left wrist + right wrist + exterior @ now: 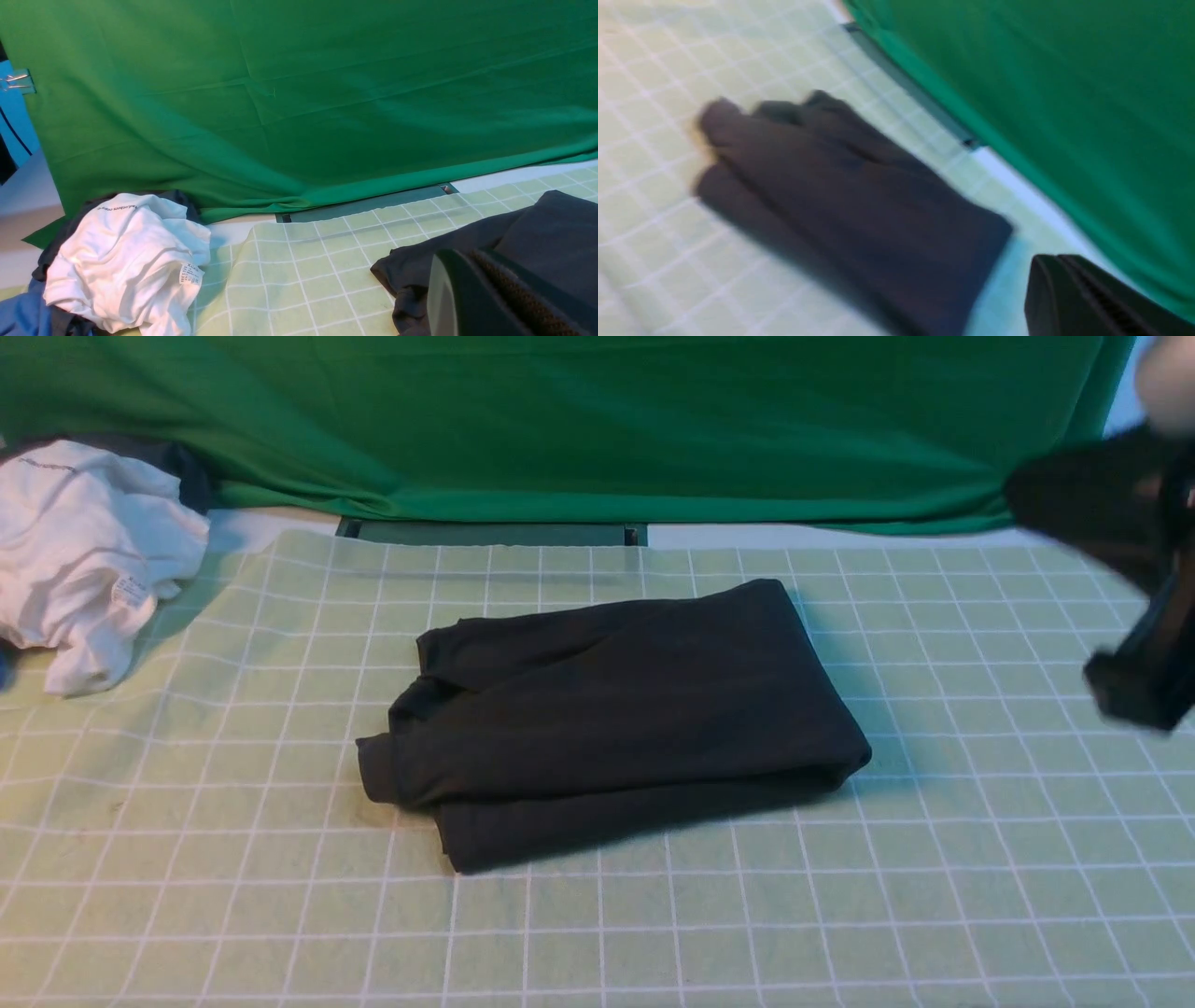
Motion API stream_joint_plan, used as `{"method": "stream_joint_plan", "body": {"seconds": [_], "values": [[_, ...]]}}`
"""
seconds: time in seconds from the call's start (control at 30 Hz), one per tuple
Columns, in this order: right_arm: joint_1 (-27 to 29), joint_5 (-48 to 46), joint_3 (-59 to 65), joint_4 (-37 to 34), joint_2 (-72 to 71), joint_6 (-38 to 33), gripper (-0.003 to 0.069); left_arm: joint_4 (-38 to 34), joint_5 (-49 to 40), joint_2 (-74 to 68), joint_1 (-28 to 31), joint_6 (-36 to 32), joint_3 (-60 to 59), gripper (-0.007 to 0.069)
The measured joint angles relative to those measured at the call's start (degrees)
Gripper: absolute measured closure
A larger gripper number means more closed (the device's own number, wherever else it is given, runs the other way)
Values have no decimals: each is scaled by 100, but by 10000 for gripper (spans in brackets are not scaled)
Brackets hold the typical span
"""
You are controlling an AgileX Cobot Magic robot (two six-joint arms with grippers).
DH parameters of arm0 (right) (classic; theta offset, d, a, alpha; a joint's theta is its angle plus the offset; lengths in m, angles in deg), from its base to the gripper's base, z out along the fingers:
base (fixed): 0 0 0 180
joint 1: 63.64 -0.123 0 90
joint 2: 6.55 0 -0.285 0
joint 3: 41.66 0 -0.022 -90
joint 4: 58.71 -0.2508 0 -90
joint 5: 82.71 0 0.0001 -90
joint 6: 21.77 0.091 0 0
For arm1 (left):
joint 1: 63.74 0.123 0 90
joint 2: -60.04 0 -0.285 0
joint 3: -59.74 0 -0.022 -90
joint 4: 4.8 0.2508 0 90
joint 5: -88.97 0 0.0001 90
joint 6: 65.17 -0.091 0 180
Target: Fold a long-sleeved shirt over a green coffee tablecloth.
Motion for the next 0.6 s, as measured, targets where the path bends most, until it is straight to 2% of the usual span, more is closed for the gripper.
{"method": "stream_joint_plan", "body": {"seconds": [0.17,0.3,0.4,0.6], "values": [[-103,1328,1750,-653,-555,133,647,0,0,0,0,-7,0,661],[-142,1911,2648,-862,-625,221,643,44,0,0,0,-17,0,661],[-83,1959,3036,-820,-631,294,642,67,0,0,0,-17,0,661],[354,1224,3135,-522,-1143,330,634,80,0,0,0,-17,0,661]]}}
